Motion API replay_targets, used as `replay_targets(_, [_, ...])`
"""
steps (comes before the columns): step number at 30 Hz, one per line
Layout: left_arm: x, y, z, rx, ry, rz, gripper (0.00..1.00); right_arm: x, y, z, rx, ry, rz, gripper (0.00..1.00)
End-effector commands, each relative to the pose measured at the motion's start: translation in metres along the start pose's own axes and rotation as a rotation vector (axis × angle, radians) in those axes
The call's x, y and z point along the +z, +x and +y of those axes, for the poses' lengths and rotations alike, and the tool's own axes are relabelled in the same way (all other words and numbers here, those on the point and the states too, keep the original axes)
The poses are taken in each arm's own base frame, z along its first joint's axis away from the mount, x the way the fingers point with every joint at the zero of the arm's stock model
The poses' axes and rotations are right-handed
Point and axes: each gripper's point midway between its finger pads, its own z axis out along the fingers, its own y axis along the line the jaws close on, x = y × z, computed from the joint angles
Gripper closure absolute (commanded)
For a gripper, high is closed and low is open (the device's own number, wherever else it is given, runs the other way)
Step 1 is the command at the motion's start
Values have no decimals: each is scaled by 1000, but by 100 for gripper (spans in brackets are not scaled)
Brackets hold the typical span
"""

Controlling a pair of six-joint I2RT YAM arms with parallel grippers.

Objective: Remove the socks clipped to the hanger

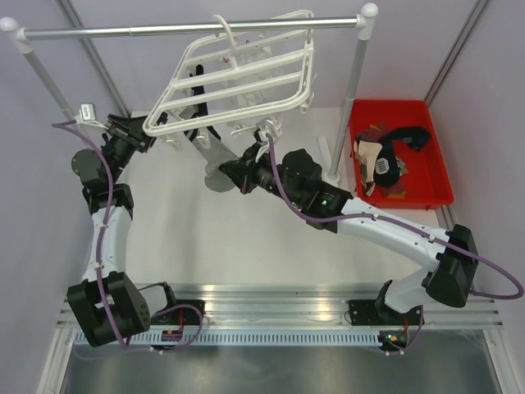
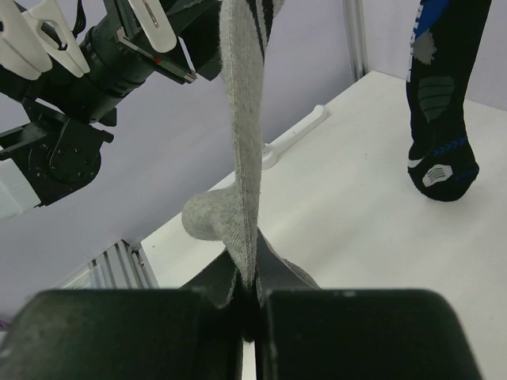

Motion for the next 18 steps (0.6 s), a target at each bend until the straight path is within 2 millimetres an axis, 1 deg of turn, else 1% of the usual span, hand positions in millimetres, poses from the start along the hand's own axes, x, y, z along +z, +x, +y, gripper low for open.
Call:
replay_targets(1, [-6,1,-33,48,129,7,52,-14,-32,19,78,-114,-74,99])
replay_targets(3, [-6,2,-30,42,121,5,52,-21,-36,20,86,-136,-74,99])
replay_targets(4, [-6,3,-28,40,117,6,52,-26,-42,24,85,-150,-85,99])
replay_targets(7, [-7,5,-25,39,115,11,52,-35,-51,31,87,-184,-95,99])
replay_targets(9, [-6,6,-30,49,131,15,52,-39,-54,32,88,-188,-100,99])
replay_targets(10, [-7,7,-35,59,146,22,52,-44,-58,34,88,-195,-108,99])
replay_targets(12, [-6,9,-47,83,184,35,52,-47,-60,33,90,-195,-111,99])
replay_targets(13, [-6,13,-51,92,200,54,52,-50,-62,34,95,-201,-118,99])
replay_targets(15, [-6,16,-60,120,235,59,51,-52,-62,34,101,-212,-118,99])
replay_targets(18, [-7,20,-61,113,252,70,50,-54,-61,33,116,-220,-116,99])
